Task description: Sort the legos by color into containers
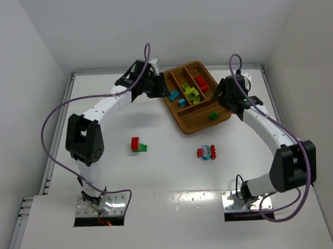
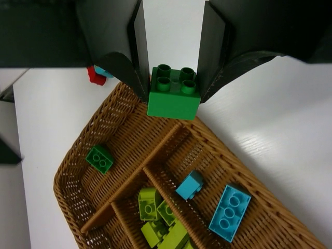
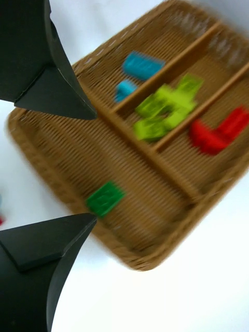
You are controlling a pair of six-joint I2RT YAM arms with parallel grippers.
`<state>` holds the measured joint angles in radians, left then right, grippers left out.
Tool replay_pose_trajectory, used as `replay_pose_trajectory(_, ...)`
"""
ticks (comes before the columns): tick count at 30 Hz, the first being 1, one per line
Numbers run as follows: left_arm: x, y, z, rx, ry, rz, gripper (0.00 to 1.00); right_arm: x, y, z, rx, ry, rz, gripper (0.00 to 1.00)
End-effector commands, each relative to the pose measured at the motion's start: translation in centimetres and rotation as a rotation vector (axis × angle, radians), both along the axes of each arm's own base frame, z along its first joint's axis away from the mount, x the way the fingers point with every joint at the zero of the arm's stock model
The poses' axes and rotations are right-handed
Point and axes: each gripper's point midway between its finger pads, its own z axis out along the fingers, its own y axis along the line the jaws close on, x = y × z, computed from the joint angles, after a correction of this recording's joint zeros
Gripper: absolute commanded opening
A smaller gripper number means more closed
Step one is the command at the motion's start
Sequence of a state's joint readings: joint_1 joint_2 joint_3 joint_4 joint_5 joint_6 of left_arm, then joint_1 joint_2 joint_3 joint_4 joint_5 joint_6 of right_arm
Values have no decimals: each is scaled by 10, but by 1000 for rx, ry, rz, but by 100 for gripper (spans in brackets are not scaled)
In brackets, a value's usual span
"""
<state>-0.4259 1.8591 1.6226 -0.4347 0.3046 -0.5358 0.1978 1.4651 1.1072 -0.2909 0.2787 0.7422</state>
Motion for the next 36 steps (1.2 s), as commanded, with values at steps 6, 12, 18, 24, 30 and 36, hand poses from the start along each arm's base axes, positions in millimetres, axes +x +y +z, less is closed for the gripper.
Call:
replay_pose_trajectory(6,12,-31,-2,73,-19,47,0,-72,0,-17,-31,101,7,78)
replay_pose_trajectory(12,17,-43,1,70,-33,49,0,-97,-6,-30,-38,127,7,80)
replay_pose_trajectory(18,26,-46,-9,83,-27,58,0,-108,-13,-44,-69,188,-9,80)
replay_pose_trajectory(24,44,-52,-22,88,-17,100,0,-106,-15,-34,-81,159,-4,80)
replay_pose_trajectory(30,21,-108,-21,41,-37,-127,0,-107,-17,-28,-78,123,-12,81)
replay_pose_trajectory(36,-11,-154,-55,61,7,-248,0,-107,-24,-16,-69,65,-46,81)
